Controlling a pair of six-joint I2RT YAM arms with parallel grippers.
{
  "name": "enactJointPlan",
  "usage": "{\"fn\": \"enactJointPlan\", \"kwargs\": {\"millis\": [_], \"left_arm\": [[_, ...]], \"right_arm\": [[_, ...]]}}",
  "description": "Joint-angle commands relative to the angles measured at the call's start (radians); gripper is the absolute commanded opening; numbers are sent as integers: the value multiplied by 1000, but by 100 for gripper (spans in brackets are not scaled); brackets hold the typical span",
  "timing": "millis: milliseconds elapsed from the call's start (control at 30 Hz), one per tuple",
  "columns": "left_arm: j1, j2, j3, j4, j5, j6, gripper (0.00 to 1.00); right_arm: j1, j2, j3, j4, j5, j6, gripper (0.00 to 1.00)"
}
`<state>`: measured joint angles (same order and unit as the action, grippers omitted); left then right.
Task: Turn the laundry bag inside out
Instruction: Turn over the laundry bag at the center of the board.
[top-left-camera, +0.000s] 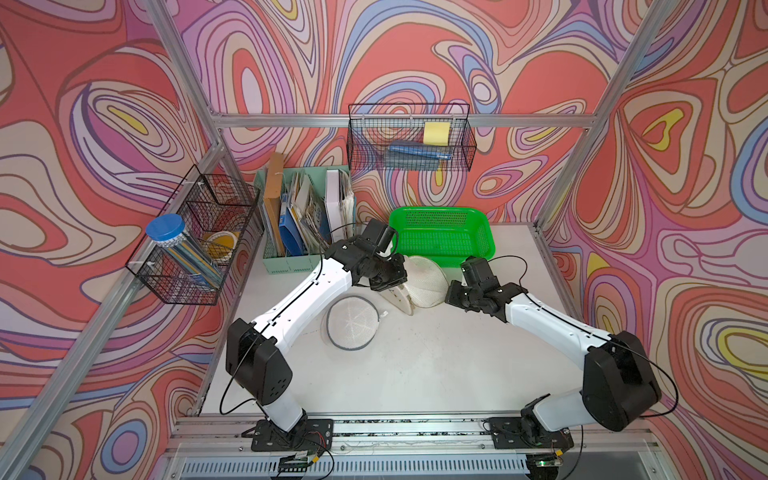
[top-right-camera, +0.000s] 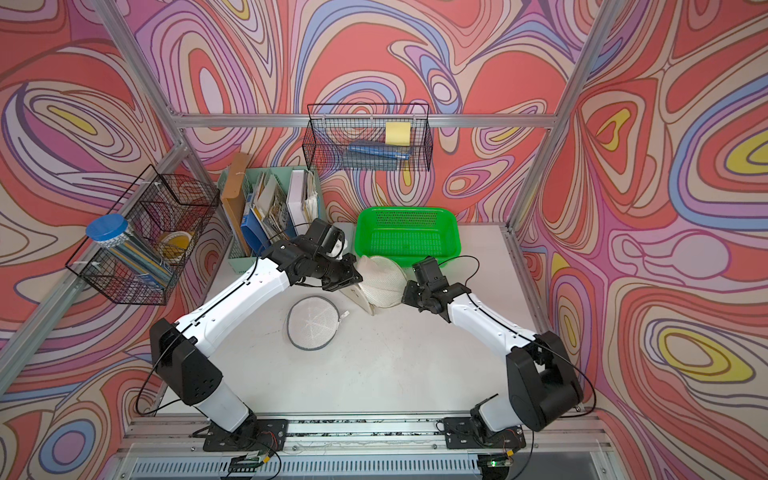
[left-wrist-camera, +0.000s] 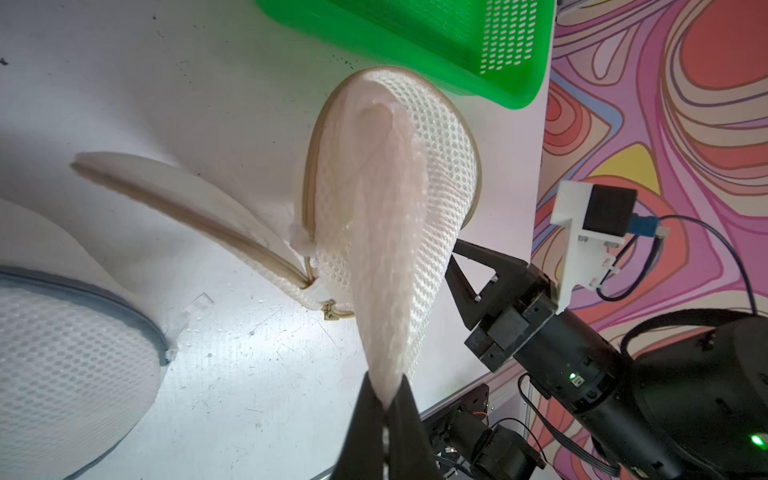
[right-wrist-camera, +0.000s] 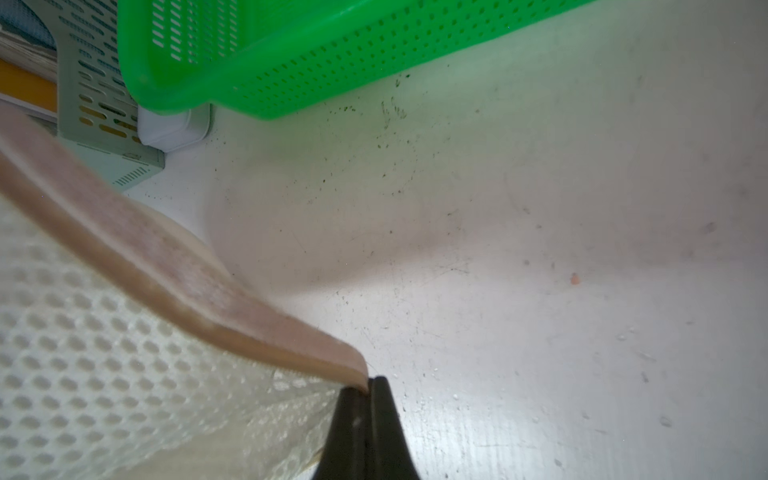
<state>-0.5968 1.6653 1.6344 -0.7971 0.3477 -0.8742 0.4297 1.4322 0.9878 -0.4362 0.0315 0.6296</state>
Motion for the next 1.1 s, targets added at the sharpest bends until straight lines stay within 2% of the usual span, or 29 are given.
{"fn": "enactJointPlan", "kwargs": {"millis": [0, 233, 300, 367, 433, 533, 567, 633, 700, 767, 933, 1067], "left_arm": [[0, -10, 57, 68, 106, -38, 0], [-48, 136, 276, 241, 276, -100, 0], [-54, 158, 292, 277, 307, -115, 0], [-51, 152, 250, 282, 311, -100, 0], [-38, 125, 149, 290, 297, -63, 0], [-4, 98, -22, 315, 309, -19, 0], [7, 87, -76, 334, 318, -11, 0], [26, 60, -204, 412, 346, -1, 0], [44, 32, -303, 471, 348, 3, 0], [59, 7, -369, 510, 350, 10, 0], [83, -25, -450, 555, 353, 46, 0], [88, -22, -458, 549, 355, 86, 0]], "right_arm": [[-29, -92, 58, -125, 207, -92, 0], [-88, -241, 176, -280, 313, -204, 0], [-88, -275, 193, -290, 315, -220, 0], [-88, -290, 194, -290, 289, -223, 0], [-88, -283, 172, -278, 228, -223, 0], [-87, -263, 101, -226, 86, -199, 0], [-86, -255, 77, -205, 45, -185, 3], [-85, -233, 28, -149, -63, -166, 26], [-86, -213, -8, -112, -141, -153, 43], [-85, -198, -31, -104, -176, -139, 53], [-87, -217, -68, -88, -203, -117, 70], [-118, -131, -66, -110, -217, -80, 68]]}}
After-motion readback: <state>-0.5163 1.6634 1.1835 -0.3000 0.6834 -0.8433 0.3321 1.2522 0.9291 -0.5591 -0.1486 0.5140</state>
